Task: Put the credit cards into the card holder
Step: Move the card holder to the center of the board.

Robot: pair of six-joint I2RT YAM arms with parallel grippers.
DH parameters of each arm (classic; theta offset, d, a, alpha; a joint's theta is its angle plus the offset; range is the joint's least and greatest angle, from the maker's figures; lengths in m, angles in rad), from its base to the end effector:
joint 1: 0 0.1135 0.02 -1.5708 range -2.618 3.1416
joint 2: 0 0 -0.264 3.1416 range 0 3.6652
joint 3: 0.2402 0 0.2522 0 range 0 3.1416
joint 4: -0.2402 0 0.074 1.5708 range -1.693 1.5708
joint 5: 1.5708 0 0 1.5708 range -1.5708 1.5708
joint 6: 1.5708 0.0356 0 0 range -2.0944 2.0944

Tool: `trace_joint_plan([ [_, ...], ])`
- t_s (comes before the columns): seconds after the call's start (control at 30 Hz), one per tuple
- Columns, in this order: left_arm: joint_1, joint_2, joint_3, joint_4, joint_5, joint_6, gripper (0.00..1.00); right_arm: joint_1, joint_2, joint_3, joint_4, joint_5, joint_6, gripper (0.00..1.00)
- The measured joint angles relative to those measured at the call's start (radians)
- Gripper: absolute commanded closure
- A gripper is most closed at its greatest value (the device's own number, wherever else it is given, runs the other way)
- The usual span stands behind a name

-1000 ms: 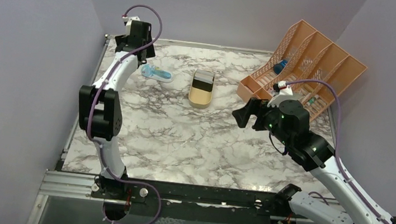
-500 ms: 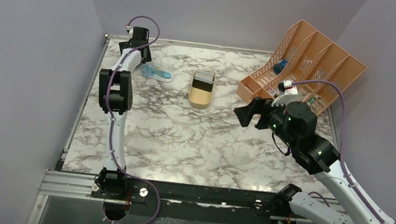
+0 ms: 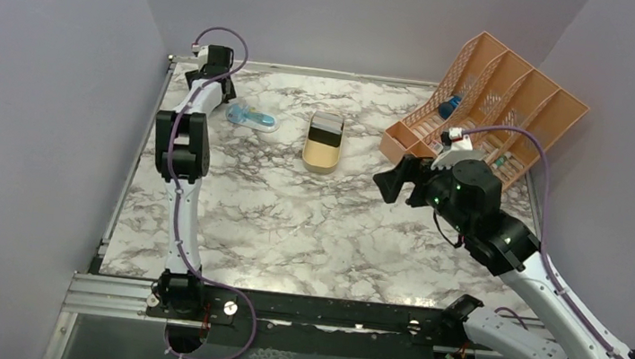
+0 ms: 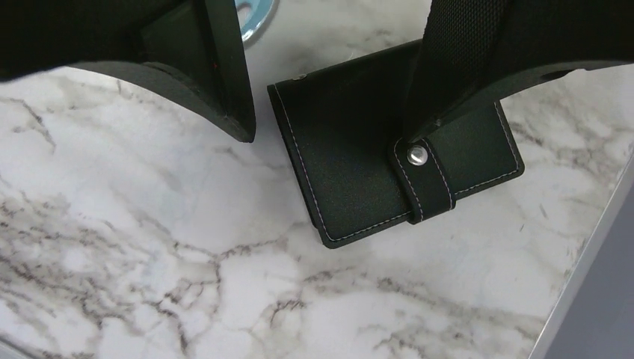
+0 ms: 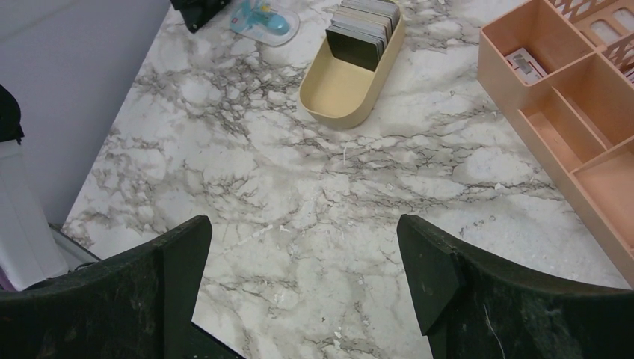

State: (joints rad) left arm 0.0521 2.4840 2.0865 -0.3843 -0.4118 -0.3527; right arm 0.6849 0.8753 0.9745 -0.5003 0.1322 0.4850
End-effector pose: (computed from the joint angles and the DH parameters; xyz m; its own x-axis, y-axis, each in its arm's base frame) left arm 0.5522 0.0431 0.1602 -0.5458 -0.3454 -0.7634 -0.5540 0.8323 0.0195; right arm 0.1496 0.1161 0.3575 -0.5160 0.1752 -0.8385 -0.3306 0.8622 0.3837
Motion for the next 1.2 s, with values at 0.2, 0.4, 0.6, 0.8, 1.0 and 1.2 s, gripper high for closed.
trace_joint_plan([
  [0.2,0.006,-0.139,-0.203,-0.031,0.003,-0.104,0.26,0.0,-0.044,-0.002,-0.001,0.0,0.0,0.04],
  [0.4,0.007,-0.334,-0.503,-0.037,-0.002,-0.19,0.27,0.0,-0.098,-0.019,-0.003,-0.004,0.006,0.04],
  [0.6,-0.01,-0.504,-0.757,-0.003,-0.004,-0.244,0.27,0.0,-0.145,-0.035,-0.013,-0.018,0.019,0.04],
  [0.8,-0.133,-0.673,-0.968,-0.02,-0.002,-0.27,0.26,0.0,-0.167,-0.046,-0.049,-0.018,0.03,0.04],
  [1.0,-0.322,-0.821,-1.124,-0.022,0.046,-0.315,0.26,0.0,-0.185,-0.046,-0.095,-0.016,0.04,0.05],
  [1.2,-0.514,-0.889,-1.19,0.005,0.1,-0.353,0.27,0.0,-0.213,-0.046,-0.134,-0.014,0.061,0.06],
])
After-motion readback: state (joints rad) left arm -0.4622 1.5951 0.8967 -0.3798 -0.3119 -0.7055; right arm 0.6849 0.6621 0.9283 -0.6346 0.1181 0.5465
